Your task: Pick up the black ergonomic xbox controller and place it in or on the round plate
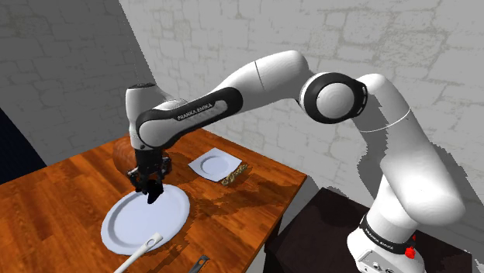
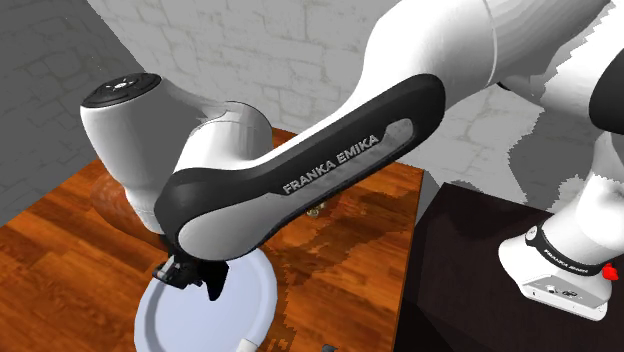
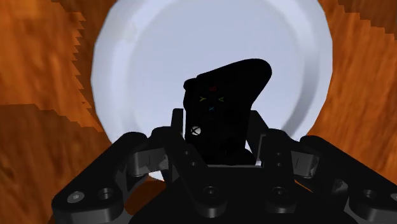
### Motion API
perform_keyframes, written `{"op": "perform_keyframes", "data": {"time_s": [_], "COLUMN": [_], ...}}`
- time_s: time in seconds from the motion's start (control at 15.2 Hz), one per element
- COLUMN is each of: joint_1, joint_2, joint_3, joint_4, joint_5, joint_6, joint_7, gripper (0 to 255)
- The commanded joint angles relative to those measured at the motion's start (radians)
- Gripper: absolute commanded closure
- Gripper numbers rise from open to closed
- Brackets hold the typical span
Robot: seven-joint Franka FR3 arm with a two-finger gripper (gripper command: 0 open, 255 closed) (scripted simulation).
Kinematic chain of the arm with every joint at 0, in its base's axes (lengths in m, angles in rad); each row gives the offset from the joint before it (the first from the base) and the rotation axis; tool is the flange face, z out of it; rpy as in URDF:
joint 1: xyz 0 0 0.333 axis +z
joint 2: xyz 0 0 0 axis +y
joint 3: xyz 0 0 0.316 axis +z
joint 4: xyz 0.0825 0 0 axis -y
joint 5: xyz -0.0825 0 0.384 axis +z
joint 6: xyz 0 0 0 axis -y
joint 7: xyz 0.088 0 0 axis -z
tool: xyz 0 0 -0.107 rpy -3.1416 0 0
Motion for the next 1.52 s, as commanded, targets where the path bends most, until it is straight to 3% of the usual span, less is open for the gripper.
{"op": "perform_keyframes", "data": {"time_s": [0.0,1.06,1.45], "joint_1": [0.057,0.061,0.061], "joint_2": [0.088,0.183,0.183], "joint_3": [-0.008,-0.026,-0.026], "joint_4": [0.165,0.106,0.106], "joint_5": [-0.016,-0.035,-0.035], "joint_6": [-0.073,0.080,0.080], "joint_7": [0.028,0.026,0.026], "gripper": [255,255,255]}}
